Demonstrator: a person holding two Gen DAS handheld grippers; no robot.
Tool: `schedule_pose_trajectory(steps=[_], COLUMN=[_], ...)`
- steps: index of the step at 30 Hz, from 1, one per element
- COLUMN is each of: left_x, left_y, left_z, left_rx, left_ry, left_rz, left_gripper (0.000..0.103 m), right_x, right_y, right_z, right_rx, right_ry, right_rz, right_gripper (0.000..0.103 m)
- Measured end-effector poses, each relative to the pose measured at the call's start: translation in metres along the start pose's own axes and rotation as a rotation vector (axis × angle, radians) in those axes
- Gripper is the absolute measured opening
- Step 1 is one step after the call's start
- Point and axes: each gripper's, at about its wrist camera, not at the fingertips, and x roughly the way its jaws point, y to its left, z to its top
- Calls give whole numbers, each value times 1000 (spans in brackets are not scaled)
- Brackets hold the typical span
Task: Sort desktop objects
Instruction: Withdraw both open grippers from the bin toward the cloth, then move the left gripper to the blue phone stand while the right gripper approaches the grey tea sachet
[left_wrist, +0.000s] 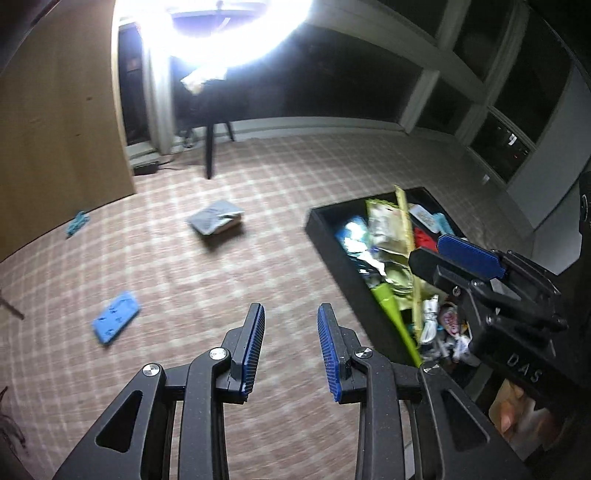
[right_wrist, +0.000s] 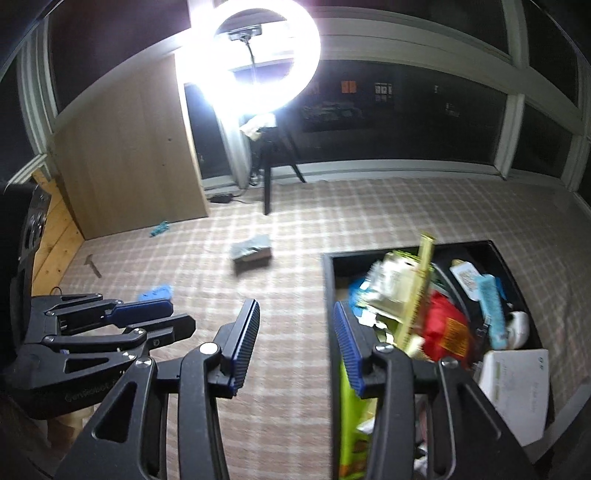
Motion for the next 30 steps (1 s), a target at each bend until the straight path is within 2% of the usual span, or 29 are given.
schedule_pose_trajectory(steps=[6, 9, 12, 15, 19, 21, 24, 27, 30], left_x=[-12, -21, -27, -27, -14, -1, 17, 32, 48], left_y=[44, 78, 121, 170, 208, 213, 211, 205, 198], left_z=[-1, 1, 1, -6, -20, -26, -31, -30, -27], left_rx=[-40, -77, -136, -196, -223, -207, -150, -94, -26], left_ry=[-23, -44, -58, -42, 10, 43, 84, 111, 146], left_rz=[64, 111, 165, 219, 228, 226, 225, 200, 193], left_gripper=[29, 30, 39, 39, 43, 44, 45, 51, 53], right_x=[14, 26, 42, 60, 86, 104, 127, 146, 161], right_y=[31, 46, 59, 71, 90, 101, 112, 111, 101], right_z=[13, 22, 31, 37, 42, 44, 48, 53, 57], right_rx=[-30, -65, -117, -156, -215, -247, -269, -259, -254], right_ry=[-19, 9, 58, 109, 174, 209, 235, 258, 279], right_rz=[60, 92, 119, 157, 214, 240, 219, 214, 173], right_gripper=[41, 41, 42, 48, 58, 58, 58, 58, 59])
